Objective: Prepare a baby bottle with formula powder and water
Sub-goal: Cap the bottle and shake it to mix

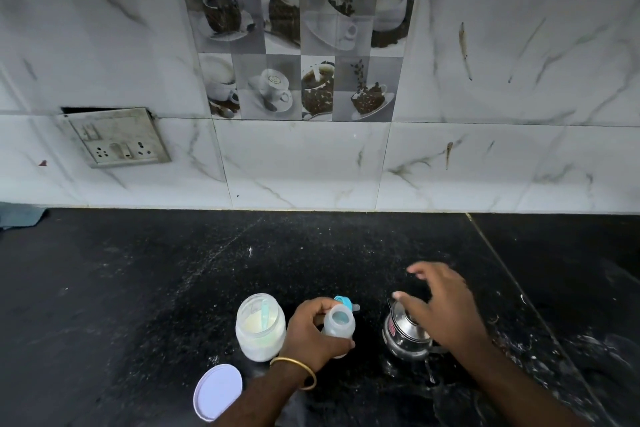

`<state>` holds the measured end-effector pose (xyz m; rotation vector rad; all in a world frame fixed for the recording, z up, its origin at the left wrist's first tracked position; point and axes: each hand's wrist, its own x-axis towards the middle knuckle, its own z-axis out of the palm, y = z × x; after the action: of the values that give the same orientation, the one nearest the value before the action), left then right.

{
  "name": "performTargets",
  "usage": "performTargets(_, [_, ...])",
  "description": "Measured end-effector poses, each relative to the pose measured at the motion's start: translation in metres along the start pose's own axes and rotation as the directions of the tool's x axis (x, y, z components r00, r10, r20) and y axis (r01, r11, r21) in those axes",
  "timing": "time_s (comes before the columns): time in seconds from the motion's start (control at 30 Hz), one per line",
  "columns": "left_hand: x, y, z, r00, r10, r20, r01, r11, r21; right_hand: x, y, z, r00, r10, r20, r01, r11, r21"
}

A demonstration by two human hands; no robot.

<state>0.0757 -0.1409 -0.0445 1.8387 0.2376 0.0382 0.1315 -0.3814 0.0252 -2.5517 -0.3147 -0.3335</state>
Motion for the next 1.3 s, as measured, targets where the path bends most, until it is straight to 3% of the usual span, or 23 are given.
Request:
performTargets(0.1, [-0.001,0.001,0.0,1.0,-0.018,-0.022,0.017,1.0,-0.018,0.041,-0.038,0.016,0.905,-0.236,0.354,0.305,0.94,-0.155])
performTargets(0.2, [-0.002,0.001,0.001,0.999,-0.028,-0.035,0.027,0.999,-0.035,0.065,-0.063,0.048,0.752,-0.221,0.621,0.434,0.875,-0.215])
performTargets(0.33, [-0.003,0.007,-0.002,0.999,-0.038,-0.036,0.037,0.998,-0.042,0.082,-0.07,0.084,0.621,-0.133,0.772,0.549,0.777,-0.308])
performTargets(0.43, [-0.004,0.013,-0.005,0.998,-0.052,-0.036,0.049,0.996,-0.08,0.085,-0.07,0.097,0.577,-0.095,0.811,0.547,0.782,-0.298])
performTargets(0.6, [-0.006,0.016,-0.004,0.996,-0.078,-0.047,0.071,0.988,-0.135,0.081,-0.062,0.106,0.622,-0.125,0.773,0.48,0.841,-0.25])
performTargets(0.8, [-0.009,0.024,0.001,0.996,-0.069,-0.051,0.058,0.98,-0.189,0.082,-0.054,0.073,0.739,-0.204,0.642,0.27,0.963,-0.005])
performTargets(1.07, [-0.002,0.036,0.007,0.991,-0.114,-0.065,0.095,0.964,-0.247,0.074,-0.055,0.005,0.833,-0.186,0.521,0.081,0.973,0.217])
performTargets(1.13, [-0.002,0.035,0.008,0.991,-0.122,-0.056,0.105,0.965,-0.242,0.066,-0.051,-0.011,0.875,-0.145,0.463,-0.076,0.901,0.427])
performTargets(1.2, [-0.002,0.036,0.009,0.992,-0.116,-0.05,0.102,0.968,-0.229,0.056,-0.047,-0.019,0.898,-0.127,0.421,-0.139,0.826,0.547])
performTargets(1.3, [-0.003,0.035,0.009,0.992,-0.115,-0.05,0.101,0.969,-0.223,0.045,-0.04,-0.018,0.89,-0.092,0.446,-0.129,0.888,0.442])
